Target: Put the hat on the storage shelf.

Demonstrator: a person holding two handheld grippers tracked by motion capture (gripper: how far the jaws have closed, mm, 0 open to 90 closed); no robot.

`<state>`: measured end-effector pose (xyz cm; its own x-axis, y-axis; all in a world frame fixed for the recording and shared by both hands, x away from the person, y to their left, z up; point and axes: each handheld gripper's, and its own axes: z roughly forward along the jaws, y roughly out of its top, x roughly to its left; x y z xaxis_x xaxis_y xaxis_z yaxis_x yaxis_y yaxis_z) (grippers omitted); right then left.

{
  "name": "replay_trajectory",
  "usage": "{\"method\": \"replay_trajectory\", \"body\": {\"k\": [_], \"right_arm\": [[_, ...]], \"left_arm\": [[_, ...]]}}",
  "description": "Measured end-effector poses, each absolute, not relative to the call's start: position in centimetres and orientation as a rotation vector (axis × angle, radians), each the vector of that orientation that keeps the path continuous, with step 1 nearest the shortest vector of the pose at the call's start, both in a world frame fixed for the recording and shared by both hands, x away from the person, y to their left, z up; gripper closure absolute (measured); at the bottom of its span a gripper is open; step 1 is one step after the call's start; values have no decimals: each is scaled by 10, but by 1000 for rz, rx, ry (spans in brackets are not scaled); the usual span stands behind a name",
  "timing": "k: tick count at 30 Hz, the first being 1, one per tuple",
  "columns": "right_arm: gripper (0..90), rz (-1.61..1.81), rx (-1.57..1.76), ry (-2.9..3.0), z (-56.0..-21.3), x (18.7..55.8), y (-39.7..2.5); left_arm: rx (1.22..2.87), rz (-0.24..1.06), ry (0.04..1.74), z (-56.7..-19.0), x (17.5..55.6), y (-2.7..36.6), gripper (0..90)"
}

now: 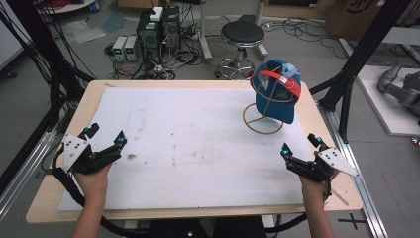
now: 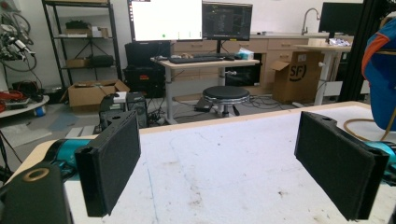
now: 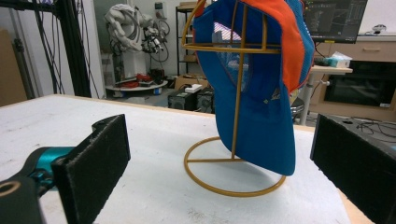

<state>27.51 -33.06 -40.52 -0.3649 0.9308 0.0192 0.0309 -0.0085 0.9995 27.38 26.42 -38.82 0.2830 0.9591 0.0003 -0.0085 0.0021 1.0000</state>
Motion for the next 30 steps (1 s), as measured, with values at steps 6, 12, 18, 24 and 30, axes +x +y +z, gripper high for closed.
{"method": "replay_trajectory", "body": {"k": [6,12,18,24,30], "right_arm": [[44,1476,1033,1499,-405,275,-330],[44,1476,1035,1499,-404,274,-330],[44,1476,1033,1496,-404,274,-330],[44,1475,1021,1494,-404,275,-330],[44,1481,1019,1490,-403,275,-329]], "left_arm": [[1332,992,986,-389,273,265,149],[1333,987,977,-388,272,264,149],[1337,988,975,-388,271,264,149],[1332,991,976,-388,270,264,149],[1326,990,971,-387,268,264,149]]}}
